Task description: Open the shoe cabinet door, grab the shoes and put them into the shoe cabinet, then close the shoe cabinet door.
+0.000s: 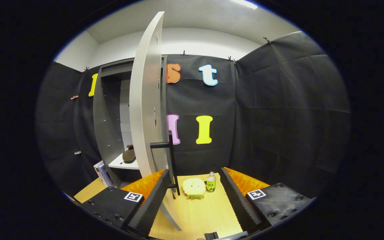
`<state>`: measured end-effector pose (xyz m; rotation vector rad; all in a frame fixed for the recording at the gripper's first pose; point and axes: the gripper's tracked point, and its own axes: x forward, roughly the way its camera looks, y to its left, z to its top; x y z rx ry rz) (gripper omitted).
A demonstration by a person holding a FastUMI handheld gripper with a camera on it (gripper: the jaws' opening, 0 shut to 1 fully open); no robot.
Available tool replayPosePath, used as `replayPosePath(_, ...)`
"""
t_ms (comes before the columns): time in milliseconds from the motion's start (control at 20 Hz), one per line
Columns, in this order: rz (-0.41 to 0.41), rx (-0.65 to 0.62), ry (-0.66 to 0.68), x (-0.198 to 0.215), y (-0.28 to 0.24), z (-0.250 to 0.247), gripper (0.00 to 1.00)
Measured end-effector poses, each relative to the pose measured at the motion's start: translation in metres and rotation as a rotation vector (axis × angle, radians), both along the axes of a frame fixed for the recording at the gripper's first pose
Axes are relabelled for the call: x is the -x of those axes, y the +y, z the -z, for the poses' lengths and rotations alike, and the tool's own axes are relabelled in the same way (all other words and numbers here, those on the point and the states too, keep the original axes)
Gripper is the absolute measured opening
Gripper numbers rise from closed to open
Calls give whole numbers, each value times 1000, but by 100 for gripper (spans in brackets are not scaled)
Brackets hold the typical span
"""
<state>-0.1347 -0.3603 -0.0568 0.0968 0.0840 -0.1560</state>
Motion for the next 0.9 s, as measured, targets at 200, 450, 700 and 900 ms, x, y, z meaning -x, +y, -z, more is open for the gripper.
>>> replayPosePath(200, -23, -18, -11, 0, 17, 1, 98)
replayPosePath(450, -49, -7, -12, -1, 53, -1, 97)
replayPosePath(700, -44, -22, -3, -4, 99, -2, 98)
replayPosePath(900, -30, -23, -6, -10, 133, -4, 97)
